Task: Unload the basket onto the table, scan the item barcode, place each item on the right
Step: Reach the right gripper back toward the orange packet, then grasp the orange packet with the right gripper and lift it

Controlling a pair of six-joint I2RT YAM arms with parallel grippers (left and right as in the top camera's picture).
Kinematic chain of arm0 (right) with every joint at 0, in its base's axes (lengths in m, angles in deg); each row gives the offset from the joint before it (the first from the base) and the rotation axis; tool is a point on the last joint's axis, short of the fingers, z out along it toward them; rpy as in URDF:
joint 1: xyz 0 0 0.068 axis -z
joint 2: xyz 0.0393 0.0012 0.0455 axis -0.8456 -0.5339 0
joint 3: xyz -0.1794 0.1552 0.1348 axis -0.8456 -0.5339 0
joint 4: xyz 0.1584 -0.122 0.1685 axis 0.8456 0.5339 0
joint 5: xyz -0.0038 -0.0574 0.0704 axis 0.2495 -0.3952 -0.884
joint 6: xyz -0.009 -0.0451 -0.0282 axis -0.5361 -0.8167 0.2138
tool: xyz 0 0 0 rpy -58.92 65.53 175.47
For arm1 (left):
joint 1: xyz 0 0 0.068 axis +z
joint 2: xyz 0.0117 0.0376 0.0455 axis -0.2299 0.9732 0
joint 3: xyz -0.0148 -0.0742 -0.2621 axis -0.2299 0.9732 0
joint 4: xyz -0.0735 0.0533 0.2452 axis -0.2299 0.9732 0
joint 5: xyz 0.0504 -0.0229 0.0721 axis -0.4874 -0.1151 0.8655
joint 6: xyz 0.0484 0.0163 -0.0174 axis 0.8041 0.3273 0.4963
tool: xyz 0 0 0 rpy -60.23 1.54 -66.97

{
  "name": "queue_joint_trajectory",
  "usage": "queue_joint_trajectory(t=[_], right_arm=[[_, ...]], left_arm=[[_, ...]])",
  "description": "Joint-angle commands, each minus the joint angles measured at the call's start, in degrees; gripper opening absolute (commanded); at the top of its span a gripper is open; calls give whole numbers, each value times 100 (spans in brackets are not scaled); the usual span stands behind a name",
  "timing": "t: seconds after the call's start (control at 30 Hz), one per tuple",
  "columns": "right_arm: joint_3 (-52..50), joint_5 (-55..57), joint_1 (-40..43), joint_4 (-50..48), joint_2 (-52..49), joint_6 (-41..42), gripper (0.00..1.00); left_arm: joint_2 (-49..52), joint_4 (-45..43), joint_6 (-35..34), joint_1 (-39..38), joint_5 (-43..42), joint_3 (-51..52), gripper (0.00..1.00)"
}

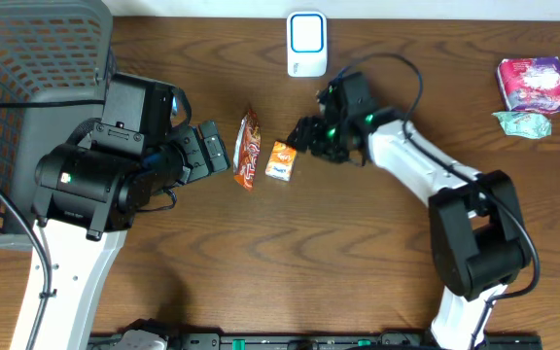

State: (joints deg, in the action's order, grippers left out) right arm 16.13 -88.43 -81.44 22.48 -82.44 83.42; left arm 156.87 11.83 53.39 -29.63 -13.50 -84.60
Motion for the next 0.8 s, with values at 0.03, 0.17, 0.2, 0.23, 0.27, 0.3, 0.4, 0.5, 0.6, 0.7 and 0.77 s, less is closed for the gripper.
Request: queue_joint_trajectory(t=[0.03,0.17,0.2,0.23,0.27,0.3,0.4,0.5,0.6,0.7,0.77], right_arm=[[-435,160,-223,-509,-44,522,67],[-660,254,-293,-837,-46,763,61],[-702,310,-308,-861,-46,789,60],[-730,385,-323,-866,-46,809,59],[-772,509,-345,-863,-46,826,58],[-789,564,-356,-866,-46,828,57],[-809,605,-376,-957,-50,824,58],[-809,553,-378,-1224,-160,844,58],[-809,205,-378,-1484,-393,894,56],[-809,-39,-378,-1600,-645,979,47],[-809,-39,-378,-1580,-754,977,37]], left_arm=[[-31,0,-11,4,33,-37,98],[-31,0,-11,4,33,-37,98],[-31,0,-11,4,33,-37,98],[-31,0,-11,4,33,-37,98],[-31,0,-13,4,33,-37,98],[-31,0,-11,4,33,-37,98],[-31,0,-11,4,33,-37,98],[-31,0,-13,4,33,-37,98],[-31,0,-11,4,33,-37,98],[-31,0,-11,4,33,-37,98],[-31,0,-11,4,33,-37,98]])
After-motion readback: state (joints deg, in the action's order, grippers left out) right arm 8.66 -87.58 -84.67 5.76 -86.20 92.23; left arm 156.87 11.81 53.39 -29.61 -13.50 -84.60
